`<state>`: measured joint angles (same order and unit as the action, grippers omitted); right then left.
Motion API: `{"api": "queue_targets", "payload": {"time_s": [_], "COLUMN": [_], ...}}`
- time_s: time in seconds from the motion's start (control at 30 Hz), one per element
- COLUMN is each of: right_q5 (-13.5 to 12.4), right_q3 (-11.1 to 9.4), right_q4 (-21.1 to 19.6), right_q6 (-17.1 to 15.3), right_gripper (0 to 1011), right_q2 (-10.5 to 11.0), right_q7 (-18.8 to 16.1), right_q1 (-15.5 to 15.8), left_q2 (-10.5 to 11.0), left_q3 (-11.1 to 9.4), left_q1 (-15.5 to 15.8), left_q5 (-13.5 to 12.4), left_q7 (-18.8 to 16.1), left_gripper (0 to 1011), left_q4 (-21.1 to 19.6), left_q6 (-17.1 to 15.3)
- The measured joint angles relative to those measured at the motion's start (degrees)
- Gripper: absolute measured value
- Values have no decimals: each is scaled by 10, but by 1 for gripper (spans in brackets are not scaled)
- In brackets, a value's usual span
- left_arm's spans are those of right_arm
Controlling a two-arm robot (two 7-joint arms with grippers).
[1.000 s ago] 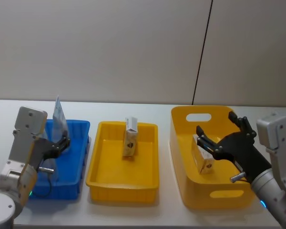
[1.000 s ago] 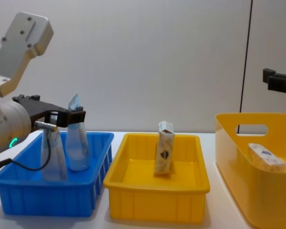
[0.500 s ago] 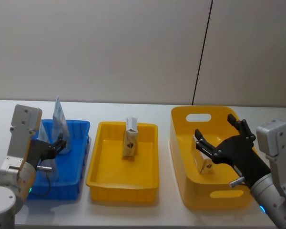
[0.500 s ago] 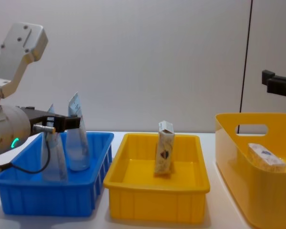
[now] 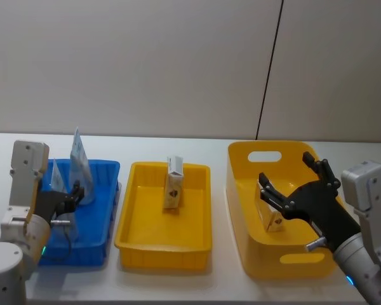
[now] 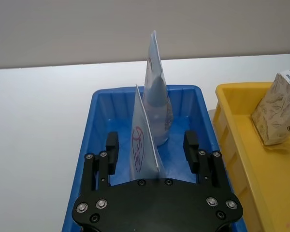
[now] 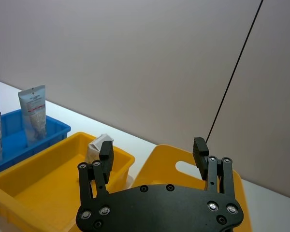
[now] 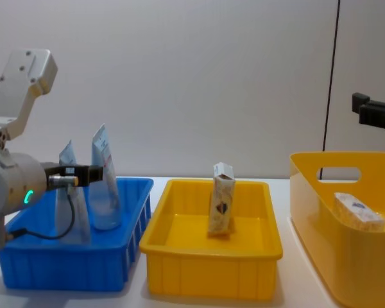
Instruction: Bimanual collaborative sorting of washing and personal care products
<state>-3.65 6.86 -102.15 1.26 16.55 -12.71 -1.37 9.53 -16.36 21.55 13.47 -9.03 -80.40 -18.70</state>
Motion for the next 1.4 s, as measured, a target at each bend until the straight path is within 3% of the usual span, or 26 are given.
{"api": "queue_targets", "payload": {"time_s": [0.57,0.93,1.4], "right_q5": [3,4,0], "right_q3": [0,2,5], "right_q4": [-5,-4,0], "right_q6": [1,3,10], "right_gripper": [1004,1004,1004], "right_q2": [-2,-5,-8], "right_q7": [0,1,1], "right_q1": [3,3,3], "left_q2": [-31,-31,-6], "left_q3": [16,12,6], "left_q1": [23,23,7], "left_q5": [10,-1,-14], "left_q7": [0,7,44], "left_gripper": [288,224,207], "left_q4": [55,48,-26], "left_q6": [3,22,49]}}
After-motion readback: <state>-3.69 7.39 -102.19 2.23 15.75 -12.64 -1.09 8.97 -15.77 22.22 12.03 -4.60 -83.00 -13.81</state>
